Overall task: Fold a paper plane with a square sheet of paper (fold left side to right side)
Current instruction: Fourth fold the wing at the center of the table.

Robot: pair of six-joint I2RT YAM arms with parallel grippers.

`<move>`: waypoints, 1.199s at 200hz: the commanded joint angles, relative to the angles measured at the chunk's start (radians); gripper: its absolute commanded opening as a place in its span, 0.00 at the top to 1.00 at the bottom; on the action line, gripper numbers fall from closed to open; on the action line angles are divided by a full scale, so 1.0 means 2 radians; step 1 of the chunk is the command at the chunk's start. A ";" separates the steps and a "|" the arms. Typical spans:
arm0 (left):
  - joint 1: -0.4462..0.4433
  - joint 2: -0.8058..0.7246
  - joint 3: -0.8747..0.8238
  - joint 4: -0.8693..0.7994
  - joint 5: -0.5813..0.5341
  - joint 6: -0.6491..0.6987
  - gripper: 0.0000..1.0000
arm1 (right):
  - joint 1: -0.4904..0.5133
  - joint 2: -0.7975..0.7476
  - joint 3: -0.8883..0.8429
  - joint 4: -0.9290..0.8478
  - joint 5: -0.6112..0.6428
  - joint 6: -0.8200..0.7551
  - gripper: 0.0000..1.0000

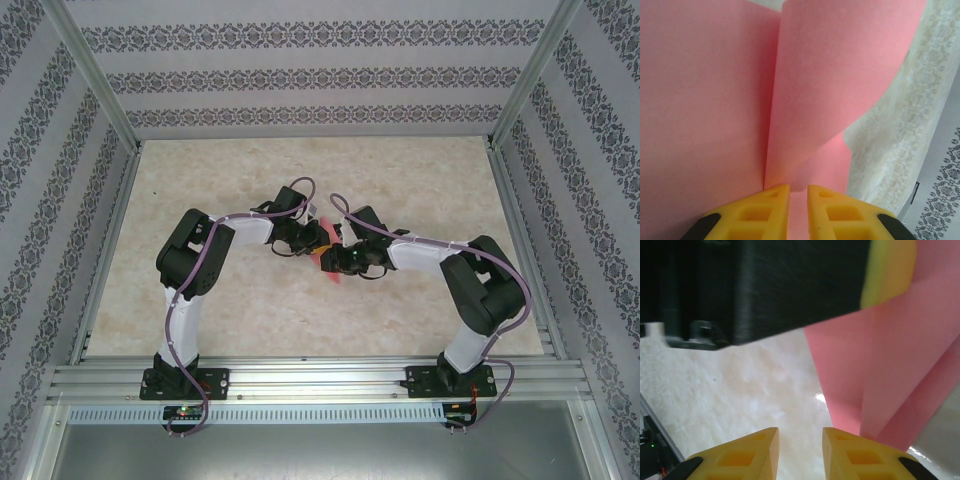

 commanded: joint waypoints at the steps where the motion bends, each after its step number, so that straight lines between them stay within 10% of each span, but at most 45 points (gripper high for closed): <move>1: -0.005 0.015 -0.016 -0.036 -0.035 0.011 0.81 | 0.001 0.008 0.006 -0.015 0.015 -0.011 0.71; 240: -0.004 0.018 -0.013 -0.040 -0.038 0.013 0.81 | -0.006 0.001 -0.036 -0.044 0.038 -0.014 0.80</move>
